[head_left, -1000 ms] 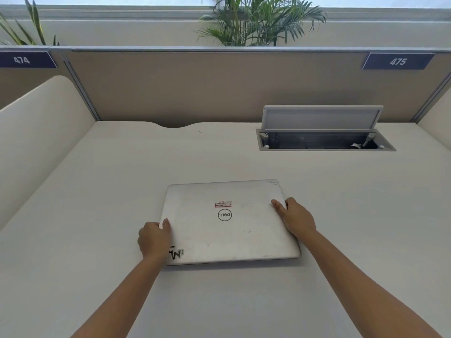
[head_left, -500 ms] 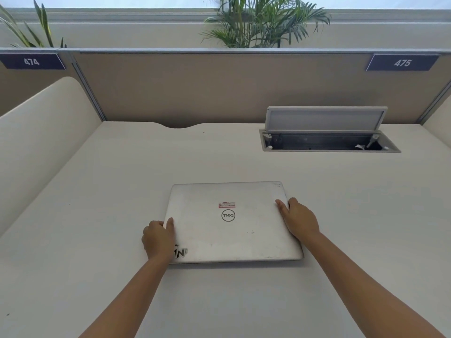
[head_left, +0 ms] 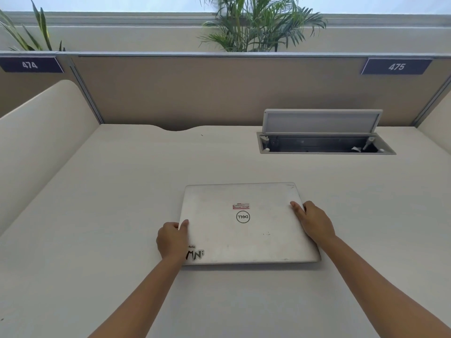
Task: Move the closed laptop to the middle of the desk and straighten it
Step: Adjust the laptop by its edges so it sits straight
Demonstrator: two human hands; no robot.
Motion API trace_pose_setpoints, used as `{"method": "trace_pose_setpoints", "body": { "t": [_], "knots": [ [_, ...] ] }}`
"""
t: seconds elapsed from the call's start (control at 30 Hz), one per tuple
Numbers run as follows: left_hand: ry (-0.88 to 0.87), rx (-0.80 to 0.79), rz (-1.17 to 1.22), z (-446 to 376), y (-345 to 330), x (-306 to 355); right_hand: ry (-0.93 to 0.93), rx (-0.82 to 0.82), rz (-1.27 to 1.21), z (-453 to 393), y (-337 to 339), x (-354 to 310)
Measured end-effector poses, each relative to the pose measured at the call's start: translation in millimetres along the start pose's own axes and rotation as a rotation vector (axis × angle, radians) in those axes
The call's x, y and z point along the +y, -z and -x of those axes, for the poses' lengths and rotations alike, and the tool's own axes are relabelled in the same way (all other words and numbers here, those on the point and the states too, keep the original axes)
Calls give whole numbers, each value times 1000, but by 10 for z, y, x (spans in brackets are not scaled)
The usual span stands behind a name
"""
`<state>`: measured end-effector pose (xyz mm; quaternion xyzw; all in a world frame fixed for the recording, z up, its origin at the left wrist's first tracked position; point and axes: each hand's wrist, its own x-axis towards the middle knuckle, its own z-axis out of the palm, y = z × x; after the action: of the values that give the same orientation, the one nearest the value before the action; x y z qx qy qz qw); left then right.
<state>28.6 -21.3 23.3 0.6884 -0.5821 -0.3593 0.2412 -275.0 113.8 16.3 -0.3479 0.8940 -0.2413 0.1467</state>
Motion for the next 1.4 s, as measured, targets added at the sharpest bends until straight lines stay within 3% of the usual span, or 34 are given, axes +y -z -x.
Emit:
{"method": "trace_pose_setpoints", "body": {
  "t": [1.03,1.4],
  "knots": [
    [-107,56,-123,74,-96,29,-35,38,98,-3,-9,-21],
    [-99,-8,-160,-5,-50,41,-65,18,153,-12,-6,-60]
  ]
}}
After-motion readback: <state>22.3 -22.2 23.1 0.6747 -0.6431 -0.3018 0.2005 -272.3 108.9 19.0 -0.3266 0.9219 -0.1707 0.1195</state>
